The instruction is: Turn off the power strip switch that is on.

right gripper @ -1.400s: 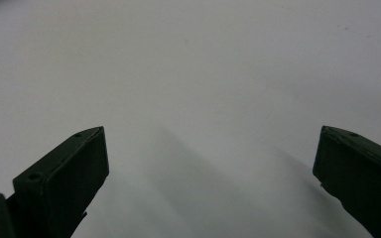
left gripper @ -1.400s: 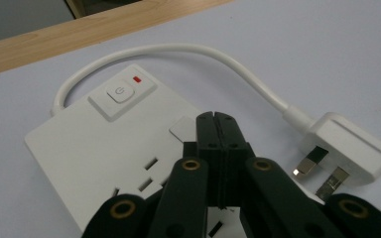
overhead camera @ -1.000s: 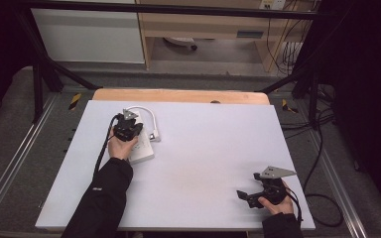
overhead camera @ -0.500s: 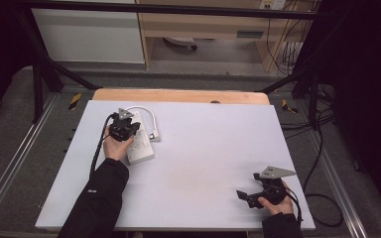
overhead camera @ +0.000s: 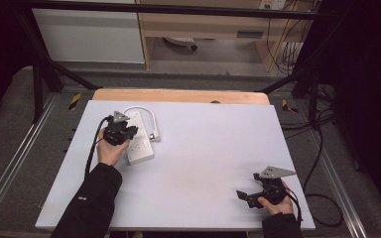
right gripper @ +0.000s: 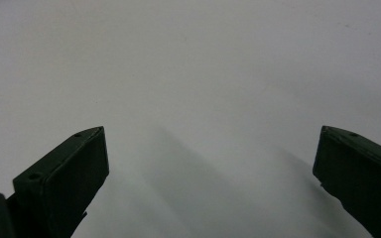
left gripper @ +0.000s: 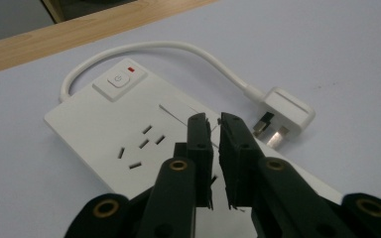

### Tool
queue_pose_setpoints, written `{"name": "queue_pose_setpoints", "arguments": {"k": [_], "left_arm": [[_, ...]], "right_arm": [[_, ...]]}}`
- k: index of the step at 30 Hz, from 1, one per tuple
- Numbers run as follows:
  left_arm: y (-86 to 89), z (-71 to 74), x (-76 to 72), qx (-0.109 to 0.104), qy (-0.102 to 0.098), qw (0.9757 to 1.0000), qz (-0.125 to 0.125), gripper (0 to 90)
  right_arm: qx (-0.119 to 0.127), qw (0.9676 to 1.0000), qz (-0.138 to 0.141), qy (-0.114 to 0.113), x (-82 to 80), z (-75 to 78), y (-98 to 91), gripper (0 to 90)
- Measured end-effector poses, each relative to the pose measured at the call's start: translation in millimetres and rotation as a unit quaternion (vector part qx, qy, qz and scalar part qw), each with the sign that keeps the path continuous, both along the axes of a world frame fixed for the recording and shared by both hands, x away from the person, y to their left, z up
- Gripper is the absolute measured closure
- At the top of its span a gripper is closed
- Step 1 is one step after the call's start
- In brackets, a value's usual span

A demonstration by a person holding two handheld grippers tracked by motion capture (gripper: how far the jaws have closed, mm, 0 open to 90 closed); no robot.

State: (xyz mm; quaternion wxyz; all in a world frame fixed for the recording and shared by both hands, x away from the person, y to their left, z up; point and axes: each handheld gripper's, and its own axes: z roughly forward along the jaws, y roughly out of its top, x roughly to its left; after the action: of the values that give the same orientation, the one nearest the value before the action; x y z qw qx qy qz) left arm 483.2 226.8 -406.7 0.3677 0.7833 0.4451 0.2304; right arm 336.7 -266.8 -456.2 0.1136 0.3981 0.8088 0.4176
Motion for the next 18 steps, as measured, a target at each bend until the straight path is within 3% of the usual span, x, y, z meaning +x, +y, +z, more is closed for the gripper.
{"name": "queue_pose_setpoints", "arguments": {"k": [8, 12, 18], "left_arm": [[8.6, 5.4, -16.1, 0.007, -0.007, 1.0, -0.002, 63.3], [12.7, 7.8, -25.2, 0.002, 0.002, 0.9999, -0.011, 49.4], [19.1, 10.9, -42.1, -0.003, 0.008, 0.9997, -0.022, 39.4]], "right_arm": [[0.002, 1.0, -0.002, 0.0, -0.2, 0.0, 0.2, 1.4], [0.002, 1.0, -0.002, 0.0, -0.2, 0.0, 0.3, 1.4], [0.002, 1.0, -0.003, 0.001, -0.5, 0.3, 0.3, 1.4]]}}
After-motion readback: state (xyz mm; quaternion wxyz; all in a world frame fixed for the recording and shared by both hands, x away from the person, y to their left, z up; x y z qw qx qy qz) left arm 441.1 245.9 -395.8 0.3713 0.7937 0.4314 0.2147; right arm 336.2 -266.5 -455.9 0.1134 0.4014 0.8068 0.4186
